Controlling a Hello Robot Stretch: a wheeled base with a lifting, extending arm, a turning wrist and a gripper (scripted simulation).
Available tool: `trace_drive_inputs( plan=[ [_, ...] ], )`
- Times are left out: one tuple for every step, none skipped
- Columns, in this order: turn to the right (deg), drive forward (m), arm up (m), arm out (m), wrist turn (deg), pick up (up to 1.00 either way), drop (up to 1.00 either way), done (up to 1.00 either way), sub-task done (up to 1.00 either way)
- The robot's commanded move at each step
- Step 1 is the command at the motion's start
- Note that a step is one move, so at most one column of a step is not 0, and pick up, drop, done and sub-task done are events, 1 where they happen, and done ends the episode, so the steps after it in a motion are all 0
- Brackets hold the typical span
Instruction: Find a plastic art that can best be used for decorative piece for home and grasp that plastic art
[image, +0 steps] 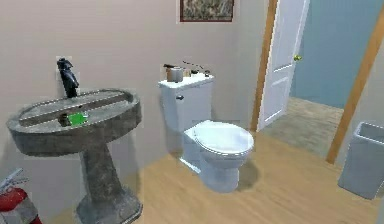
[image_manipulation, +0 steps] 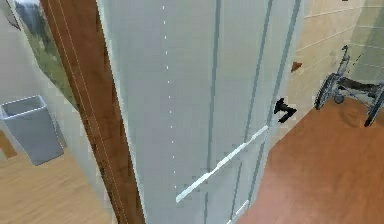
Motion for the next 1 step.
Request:
trace_drive_inputs(
  plan=[
    [-15.0,0.00,0.00,0.00,0.0,0.00,0.00,0.00,0.00]
  ],
)
